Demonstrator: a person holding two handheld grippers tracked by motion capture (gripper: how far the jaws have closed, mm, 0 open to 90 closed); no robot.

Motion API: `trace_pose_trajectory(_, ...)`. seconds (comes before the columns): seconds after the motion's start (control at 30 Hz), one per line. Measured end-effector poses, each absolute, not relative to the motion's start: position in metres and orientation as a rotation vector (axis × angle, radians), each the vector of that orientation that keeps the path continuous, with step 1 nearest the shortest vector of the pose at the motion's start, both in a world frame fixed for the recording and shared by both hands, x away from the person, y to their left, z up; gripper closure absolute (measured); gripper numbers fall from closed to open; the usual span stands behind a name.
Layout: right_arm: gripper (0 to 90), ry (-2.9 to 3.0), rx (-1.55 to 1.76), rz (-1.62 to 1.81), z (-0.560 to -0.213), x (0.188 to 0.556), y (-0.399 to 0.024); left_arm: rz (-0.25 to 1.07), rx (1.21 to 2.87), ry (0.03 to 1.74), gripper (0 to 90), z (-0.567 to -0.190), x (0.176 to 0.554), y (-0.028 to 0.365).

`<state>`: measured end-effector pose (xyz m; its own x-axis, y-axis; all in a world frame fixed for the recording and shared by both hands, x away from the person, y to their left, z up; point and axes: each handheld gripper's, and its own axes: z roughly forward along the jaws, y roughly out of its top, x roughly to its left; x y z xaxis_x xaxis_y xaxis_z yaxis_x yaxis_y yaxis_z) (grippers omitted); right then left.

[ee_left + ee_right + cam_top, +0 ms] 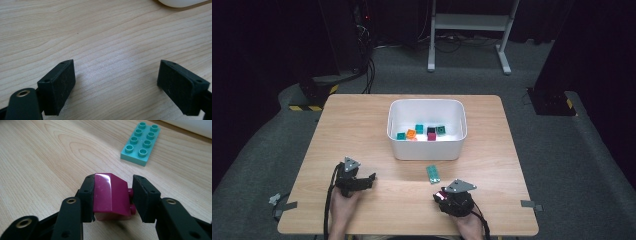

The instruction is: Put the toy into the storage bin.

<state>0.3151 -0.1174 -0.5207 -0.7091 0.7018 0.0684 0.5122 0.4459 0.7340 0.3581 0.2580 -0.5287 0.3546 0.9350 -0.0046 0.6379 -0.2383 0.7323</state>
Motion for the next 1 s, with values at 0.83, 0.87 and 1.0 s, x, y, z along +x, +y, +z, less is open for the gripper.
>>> trace_pose_trajectory(0.83, 56.9, 2.418, 1.051, 1.172, -0.496, 0.322, -0.128, 0.589, 1.973, 1.364, 15.0, -0.529, 0.358, 0.258)
trace_pose_trajectory(0.87, 56.8, 2.415, 1.053, 1.172, -0.495, 0.322, -0.129, 0.589, 1.972, 1.364, 15.0, -0.529, 0.358, 0.258)
trace_pose_trajectory(1.0, 56.8, 2.402, 1.049, 1.181, -0.489, 0.325, -0.131, 0.588, 1.973, 1.364, 15.0, -0.529, 0.358, 0.258)
